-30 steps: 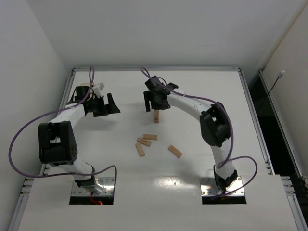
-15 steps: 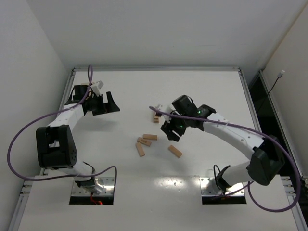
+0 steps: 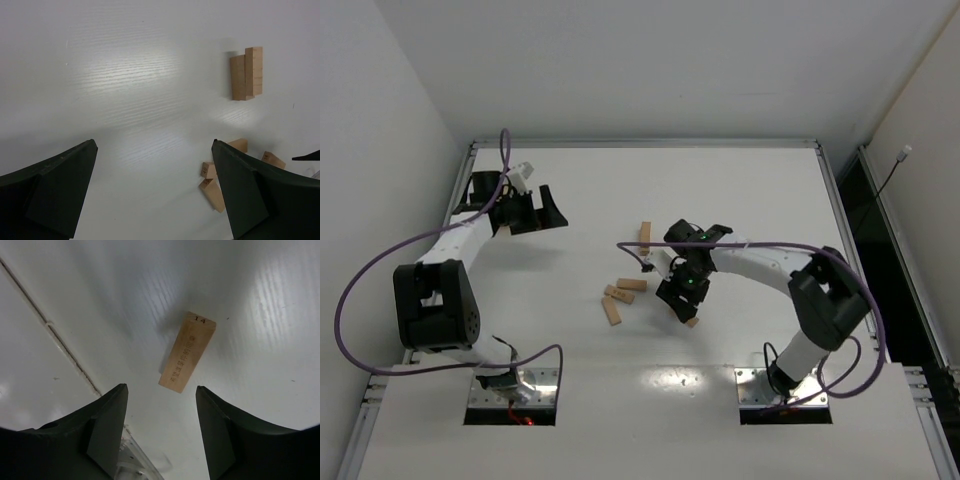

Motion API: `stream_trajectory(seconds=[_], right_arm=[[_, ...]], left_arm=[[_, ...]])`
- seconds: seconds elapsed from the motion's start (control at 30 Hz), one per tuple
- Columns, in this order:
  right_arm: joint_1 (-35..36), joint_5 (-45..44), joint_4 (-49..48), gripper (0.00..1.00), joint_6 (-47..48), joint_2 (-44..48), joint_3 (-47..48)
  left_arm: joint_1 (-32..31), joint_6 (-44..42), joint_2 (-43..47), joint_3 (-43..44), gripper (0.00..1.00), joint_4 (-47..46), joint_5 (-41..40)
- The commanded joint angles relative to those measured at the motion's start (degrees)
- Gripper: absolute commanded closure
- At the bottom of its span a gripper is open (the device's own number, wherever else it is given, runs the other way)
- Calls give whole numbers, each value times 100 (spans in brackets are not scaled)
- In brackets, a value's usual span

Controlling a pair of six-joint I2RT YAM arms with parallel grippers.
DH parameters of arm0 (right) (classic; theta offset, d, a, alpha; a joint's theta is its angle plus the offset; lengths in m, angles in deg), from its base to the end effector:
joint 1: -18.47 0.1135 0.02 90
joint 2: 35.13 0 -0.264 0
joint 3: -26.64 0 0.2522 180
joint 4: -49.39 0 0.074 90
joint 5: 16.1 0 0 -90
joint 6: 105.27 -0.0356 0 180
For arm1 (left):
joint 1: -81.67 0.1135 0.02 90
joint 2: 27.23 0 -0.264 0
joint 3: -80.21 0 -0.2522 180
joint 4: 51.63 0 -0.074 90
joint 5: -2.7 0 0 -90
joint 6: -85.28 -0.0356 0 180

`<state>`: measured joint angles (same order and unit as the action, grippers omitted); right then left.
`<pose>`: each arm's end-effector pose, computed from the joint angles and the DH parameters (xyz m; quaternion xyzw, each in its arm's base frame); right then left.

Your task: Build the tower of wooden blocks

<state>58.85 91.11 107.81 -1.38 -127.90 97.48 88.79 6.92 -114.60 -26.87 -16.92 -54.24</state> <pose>0.2101 0.1925 0.1765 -0.4606 0.8711 0.1642 0.0468 0.3200 0.0204 0.2357 -0.0485 0.9026 -0.2796 0.3237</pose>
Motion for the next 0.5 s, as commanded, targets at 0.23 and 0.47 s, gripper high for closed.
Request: stream_trajectory(seconds=[0.23,0.47], right_arm=[[40,-402,-239,53,-1028,-592,181],[93,-1149,-423,54,-1231,-716,181]], left_arm=[[62,-65,-104,298,1,14,-89],[62,-118,-157,298,1,14,-89]])
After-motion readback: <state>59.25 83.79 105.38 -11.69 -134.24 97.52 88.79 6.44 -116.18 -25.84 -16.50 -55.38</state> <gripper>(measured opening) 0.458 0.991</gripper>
